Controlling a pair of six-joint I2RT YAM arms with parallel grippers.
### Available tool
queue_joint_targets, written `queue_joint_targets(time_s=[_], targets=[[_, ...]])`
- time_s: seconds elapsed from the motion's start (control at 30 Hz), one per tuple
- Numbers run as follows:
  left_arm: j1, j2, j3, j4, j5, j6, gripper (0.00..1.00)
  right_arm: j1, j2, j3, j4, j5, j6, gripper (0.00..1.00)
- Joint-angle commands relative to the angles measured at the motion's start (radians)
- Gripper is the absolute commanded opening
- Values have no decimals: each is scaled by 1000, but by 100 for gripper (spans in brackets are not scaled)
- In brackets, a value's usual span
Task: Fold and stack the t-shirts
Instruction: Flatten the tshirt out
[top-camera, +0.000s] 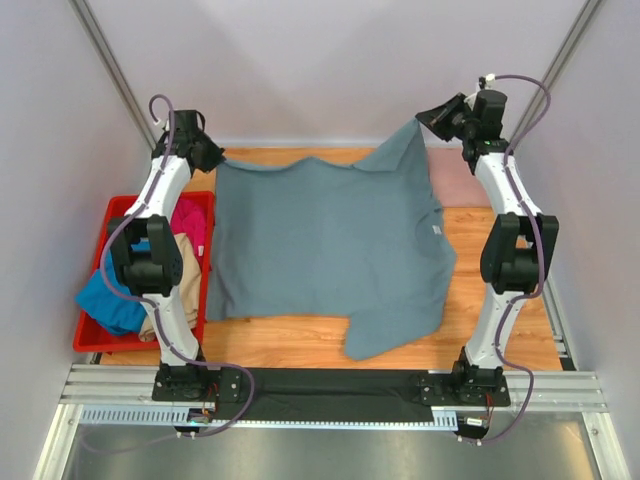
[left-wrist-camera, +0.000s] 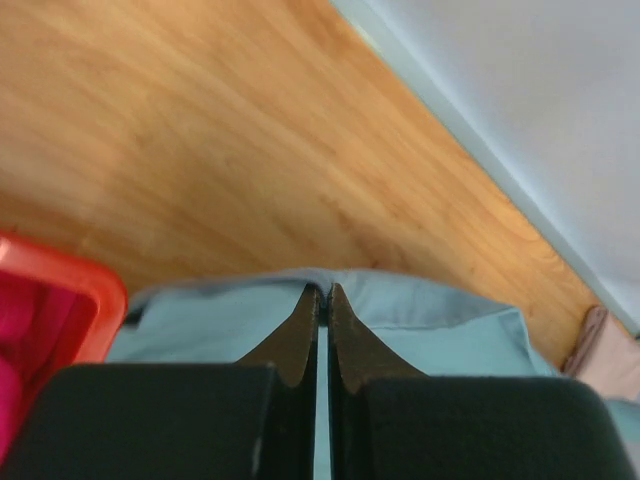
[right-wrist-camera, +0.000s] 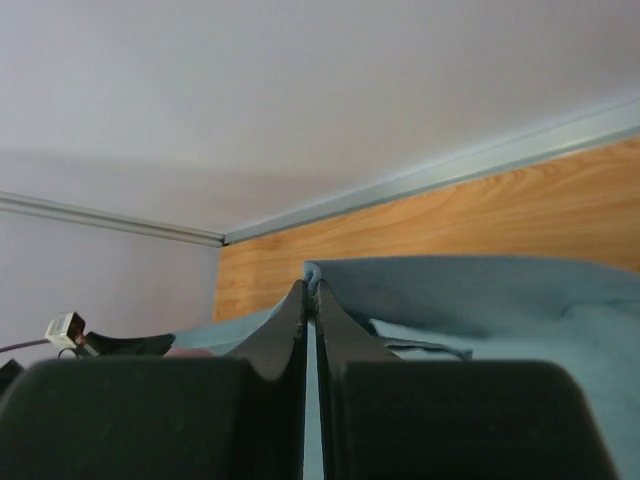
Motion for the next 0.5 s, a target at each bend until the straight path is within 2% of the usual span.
queue_joint_targets(time_s=[0.0,0.27,0.4,0.47], targets=[[59,37,125,161,132,22,0,12,54,174,199,-68,39,0],[64,51,170,170,177,15,0,12,150,403,18,-42,0,0],[64,-10,161,167,235,-4,0,11,84,407,-54,-32,-32,0],[62,-58,148,158,260,-14,0,6,34,414,-141,-13,-44,0]])
